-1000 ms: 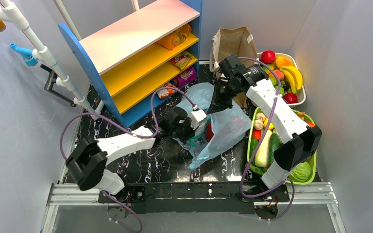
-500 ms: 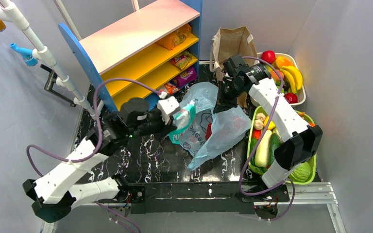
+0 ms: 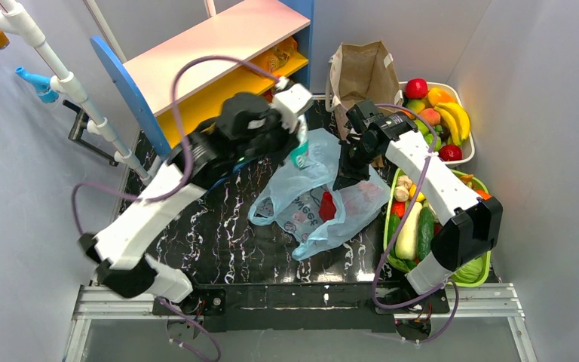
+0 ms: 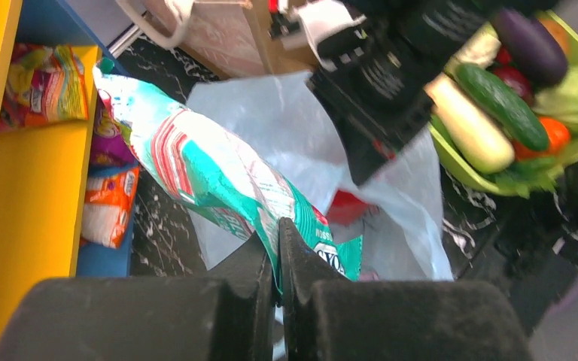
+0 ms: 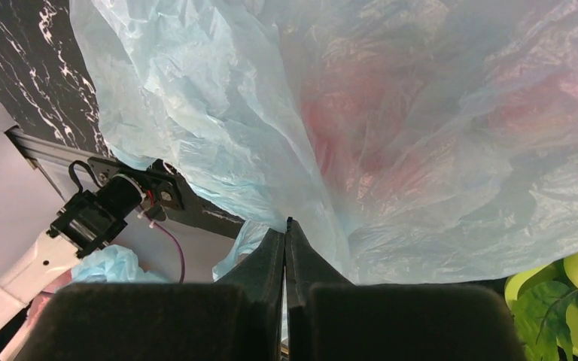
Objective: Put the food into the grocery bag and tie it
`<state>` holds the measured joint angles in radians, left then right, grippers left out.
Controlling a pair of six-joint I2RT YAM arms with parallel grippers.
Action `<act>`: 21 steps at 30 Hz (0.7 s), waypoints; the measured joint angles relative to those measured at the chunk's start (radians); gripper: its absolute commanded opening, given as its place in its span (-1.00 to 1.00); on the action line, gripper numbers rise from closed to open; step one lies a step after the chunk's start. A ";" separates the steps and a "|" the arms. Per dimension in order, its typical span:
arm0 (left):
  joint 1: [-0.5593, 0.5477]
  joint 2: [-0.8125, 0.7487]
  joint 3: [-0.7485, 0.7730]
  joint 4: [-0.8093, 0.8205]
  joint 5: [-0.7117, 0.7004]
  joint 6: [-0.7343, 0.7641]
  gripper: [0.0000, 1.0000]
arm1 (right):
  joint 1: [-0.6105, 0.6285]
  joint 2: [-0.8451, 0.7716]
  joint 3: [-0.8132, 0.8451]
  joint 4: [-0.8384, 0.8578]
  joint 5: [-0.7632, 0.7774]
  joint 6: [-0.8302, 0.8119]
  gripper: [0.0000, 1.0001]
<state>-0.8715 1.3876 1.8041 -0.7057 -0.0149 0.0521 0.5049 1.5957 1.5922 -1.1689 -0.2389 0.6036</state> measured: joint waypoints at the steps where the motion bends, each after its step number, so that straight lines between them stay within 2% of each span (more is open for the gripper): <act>1: 0.005 0.065 0.050 0.006 -0.006 0.000 -1.00 | 0.000 -0.008 -0.007 0.002 -0.001 0.003 -0.97; 10: 0.065 0.569 0.456 0.143 -0.007 -0.084 -1.00 | 0.000 -0.074 -0.075 0.018 -0.001 0.019 -0.97; 17: 0.103 0.819 0.687 0.309 0.008 -0.143 -1.00 | 0.000 -0.105 -0.085 0.011 0.021 0.013 -0.97; 21: 0.122 0.865 0.690 0.454 0.015 -0.184 -1.00 | 0.000 -0.129 -0.099 0.009 0.030 0.000 -0.97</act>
<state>-0.7494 2.2529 2.4943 -0.2513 -0.0003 -0.1315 0.5049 1.4665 1.4931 -1.1600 -0.2086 0.6034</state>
